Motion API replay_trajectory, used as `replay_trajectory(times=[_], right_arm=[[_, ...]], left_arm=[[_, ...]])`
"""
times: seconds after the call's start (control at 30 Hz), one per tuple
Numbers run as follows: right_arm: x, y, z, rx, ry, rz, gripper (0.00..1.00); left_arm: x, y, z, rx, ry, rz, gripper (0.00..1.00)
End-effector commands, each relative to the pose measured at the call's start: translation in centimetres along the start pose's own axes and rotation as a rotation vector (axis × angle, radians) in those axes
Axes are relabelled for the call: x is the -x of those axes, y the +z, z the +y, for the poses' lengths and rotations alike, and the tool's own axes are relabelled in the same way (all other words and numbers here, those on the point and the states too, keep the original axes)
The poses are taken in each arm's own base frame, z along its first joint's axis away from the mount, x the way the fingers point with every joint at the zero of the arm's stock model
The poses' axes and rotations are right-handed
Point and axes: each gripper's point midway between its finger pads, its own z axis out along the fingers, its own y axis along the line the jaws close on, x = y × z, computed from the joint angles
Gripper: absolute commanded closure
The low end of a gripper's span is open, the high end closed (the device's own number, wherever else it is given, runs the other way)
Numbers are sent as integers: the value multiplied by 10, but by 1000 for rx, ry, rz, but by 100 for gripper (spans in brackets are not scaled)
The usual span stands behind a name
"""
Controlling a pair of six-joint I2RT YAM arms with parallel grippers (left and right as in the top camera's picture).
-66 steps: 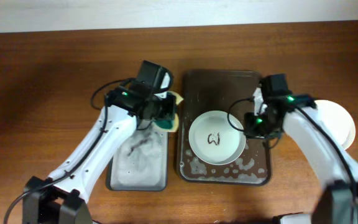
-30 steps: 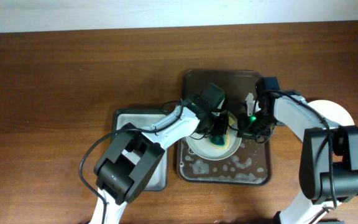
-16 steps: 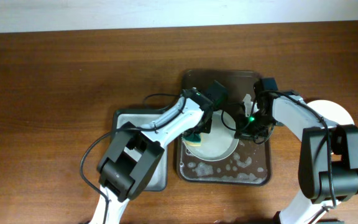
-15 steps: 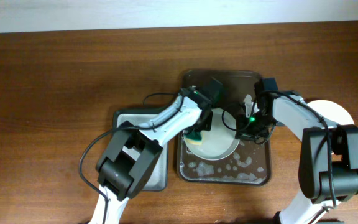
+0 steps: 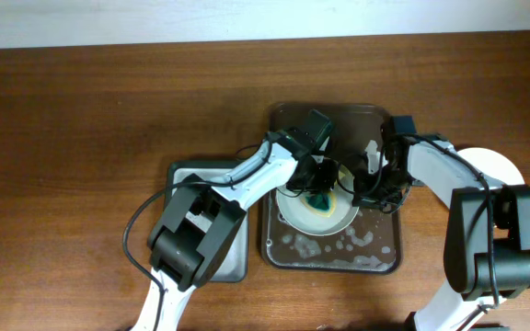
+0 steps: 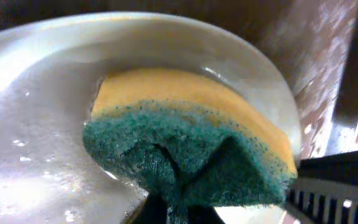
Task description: Clean dirty plates on tray and stack at the side
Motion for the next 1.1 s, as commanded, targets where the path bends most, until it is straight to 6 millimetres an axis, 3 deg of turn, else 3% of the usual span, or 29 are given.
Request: replay_trajectory(times=[0.0, 0.1, 0.23, 0.3, 0.43, 0.53, 0.67, 0.73, 0.83, 0.9, 1.07], right_arm=[[-6, 8, -10, -55, -13, 27, 96], [-6, 8, -10, -55, -13, 26, 96], [-6, 8, -10, -55, -13, 27, 96], [-6, 6, -10, -55, -14, 24, 96], [-1, -15, -1, -47, -36, -42, 96], [1, -41, 7, -45, -62, -121, 96], [-1, -67, 3, -114, -75, -190, 96], [-1, -80, 6, -121, -86, -235, 96], [-3, -89, 7, -126, -91, -257, 96], [-7, -97, 0, -178, -86, -270, 96], [-14, -116, -1, -212, -90, -321, 96]], left_arm=[[-18, 6, 65, 192, -99, 81, 100], [-23, -22, 130, 403, -197, 112, 100], [-17, -42, 156, 513, -226, 98, 100], [-9, -52, 146, 518, -166, 81, 100], [1, -77, 97, 350, -15, 62, 100], [3, -124, 77, 293, 12, -6, 100], [-4, -194, 86, 293, 30, -73, 100], [-15, -216, 112, 370, 0, -84, 100], [-35, -204, 140, 410, -48, -29, 100], [-55, -172, 168, 421, -86, 24, 100], [-73, -133, 191, 371, -126, 34, 96]])
